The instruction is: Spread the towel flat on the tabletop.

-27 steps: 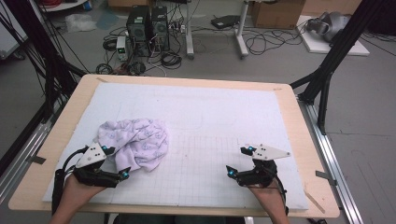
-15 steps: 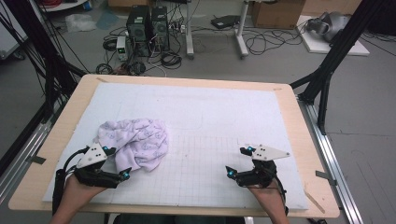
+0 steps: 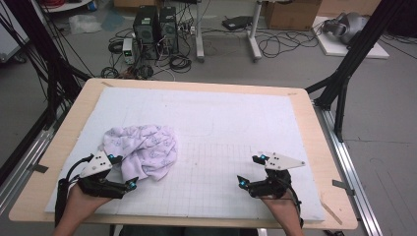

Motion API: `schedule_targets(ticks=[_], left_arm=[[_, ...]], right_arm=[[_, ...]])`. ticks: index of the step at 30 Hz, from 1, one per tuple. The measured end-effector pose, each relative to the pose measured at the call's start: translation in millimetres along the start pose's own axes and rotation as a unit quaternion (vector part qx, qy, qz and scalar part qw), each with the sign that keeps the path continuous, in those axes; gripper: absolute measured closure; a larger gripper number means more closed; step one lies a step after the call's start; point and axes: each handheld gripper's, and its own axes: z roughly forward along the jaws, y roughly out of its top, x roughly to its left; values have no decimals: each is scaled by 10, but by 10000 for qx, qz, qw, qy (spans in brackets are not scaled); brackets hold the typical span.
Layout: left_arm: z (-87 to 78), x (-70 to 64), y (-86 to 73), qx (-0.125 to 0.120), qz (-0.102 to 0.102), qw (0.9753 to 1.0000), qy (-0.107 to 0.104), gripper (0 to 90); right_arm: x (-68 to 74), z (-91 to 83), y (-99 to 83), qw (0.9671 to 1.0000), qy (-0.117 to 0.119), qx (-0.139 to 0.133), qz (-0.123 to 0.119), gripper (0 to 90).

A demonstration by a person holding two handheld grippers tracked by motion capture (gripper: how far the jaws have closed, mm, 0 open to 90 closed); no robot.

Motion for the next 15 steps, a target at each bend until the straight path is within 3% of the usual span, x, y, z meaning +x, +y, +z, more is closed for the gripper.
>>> schedule_targets(ticks=[9,15], left_arm=[[-55,69,60,-112,-69,9999,36,113],[-119,201,218,-250,-126,9995,121,114]], right_arm=[[-17,-3,6,10000,-59,-47,3,101],[-57,17,19,9998,-84,-104,134,101]])
